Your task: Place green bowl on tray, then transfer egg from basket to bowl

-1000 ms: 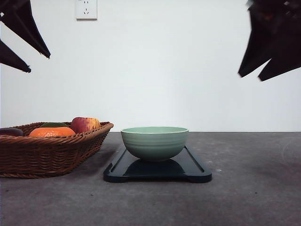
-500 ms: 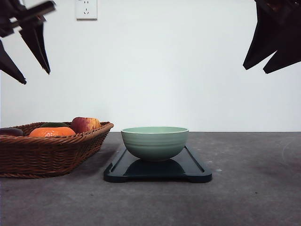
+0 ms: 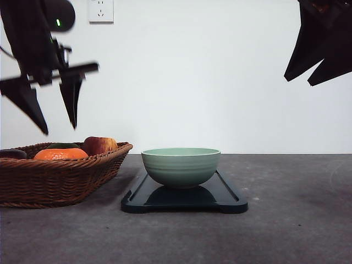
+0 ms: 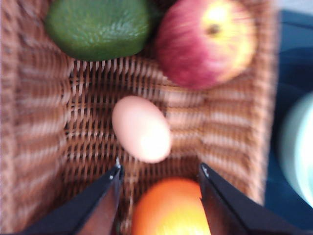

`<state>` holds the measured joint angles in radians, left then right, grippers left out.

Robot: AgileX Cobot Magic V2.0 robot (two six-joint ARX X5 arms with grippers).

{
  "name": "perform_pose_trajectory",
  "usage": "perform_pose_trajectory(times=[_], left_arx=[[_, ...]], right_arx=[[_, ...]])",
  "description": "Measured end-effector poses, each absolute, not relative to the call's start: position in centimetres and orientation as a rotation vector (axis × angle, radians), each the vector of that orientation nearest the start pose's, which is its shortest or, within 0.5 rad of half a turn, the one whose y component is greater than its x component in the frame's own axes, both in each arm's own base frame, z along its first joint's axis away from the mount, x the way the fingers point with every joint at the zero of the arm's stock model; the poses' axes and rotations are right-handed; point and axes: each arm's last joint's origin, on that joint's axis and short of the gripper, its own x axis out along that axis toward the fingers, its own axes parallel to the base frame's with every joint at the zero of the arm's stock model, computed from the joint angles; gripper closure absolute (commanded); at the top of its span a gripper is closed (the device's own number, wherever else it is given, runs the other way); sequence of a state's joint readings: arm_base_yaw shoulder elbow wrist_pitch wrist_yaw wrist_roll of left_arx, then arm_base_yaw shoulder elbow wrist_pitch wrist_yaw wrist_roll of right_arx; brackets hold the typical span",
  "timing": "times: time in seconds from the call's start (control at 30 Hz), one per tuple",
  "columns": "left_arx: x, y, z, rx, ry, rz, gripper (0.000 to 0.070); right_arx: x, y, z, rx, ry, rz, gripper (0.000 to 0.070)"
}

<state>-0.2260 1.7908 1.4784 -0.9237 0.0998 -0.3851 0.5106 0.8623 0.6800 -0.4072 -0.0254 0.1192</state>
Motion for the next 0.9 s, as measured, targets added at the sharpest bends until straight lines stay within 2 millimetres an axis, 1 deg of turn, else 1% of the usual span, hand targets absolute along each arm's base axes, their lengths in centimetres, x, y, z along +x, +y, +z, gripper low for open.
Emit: perform_pose_trajectory(times=[0.13, 0.27, 0.47, 0.67, 0.9], left_arx=[[35.9, -8.5, 23.4, -0.268, 1.319, -0.011, 0.0336], [36.6, -8.6, 22.3, -0.264, 1.319, 0.019, 0.0336], [37.2, -8.6, 22.3, -0.256, 1.264, 0.052, 0.0336], [37.1, -8.6, 22.2, -0.255, 1.268, 0.057, 0.0336], [37.6, -8.7, 21.1, -0.260, 1.282, 0.068, 0.0336]], right_arx=[[15.7, 8.9, 26.5, -0.043, 0.605, 0.488, 0.0416], [15.7, 8.9, 26.5, -0.048, 0.604, 0.490, 0.0416], [15.7, 8.9, 26.5, -0.060, 0.601, 0.494, 0.0416], [15.8, 8.9, 26.6, -0.067, 0.585, 0.499, 0.0416], [15.8, 9.0, 26.7, -0.064, 0.568, 0.501, 0.0416]])
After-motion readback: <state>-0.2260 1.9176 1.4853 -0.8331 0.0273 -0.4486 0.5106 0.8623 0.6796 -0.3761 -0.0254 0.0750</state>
